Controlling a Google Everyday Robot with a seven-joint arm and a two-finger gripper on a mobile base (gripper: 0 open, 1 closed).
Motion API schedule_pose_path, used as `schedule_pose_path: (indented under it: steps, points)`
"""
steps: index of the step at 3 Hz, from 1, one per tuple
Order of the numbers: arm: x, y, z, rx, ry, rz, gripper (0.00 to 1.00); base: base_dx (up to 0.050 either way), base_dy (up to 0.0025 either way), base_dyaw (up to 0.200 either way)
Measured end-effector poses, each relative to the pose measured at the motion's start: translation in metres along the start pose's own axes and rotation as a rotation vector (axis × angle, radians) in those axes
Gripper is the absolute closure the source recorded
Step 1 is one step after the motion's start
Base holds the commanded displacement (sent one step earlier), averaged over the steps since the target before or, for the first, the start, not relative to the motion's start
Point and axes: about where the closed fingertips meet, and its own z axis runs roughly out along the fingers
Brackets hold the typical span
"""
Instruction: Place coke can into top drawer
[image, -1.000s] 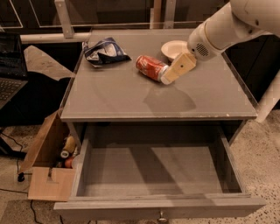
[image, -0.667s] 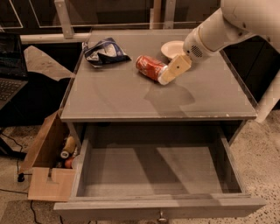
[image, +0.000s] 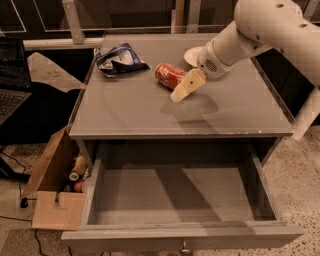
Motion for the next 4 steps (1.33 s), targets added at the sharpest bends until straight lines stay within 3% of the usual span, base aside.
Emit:
schedule_pose_path:
  steps: [3,4]
  points:
    - [-0.031,0.007,0.033,-0.048,-0.024,-0.014,0.00,0.000,0.00000,0.000]
    - [-0.025,0.010,0.047,-0.074,0.007,-0.008,0.00,0.000,0.00000,0.000]
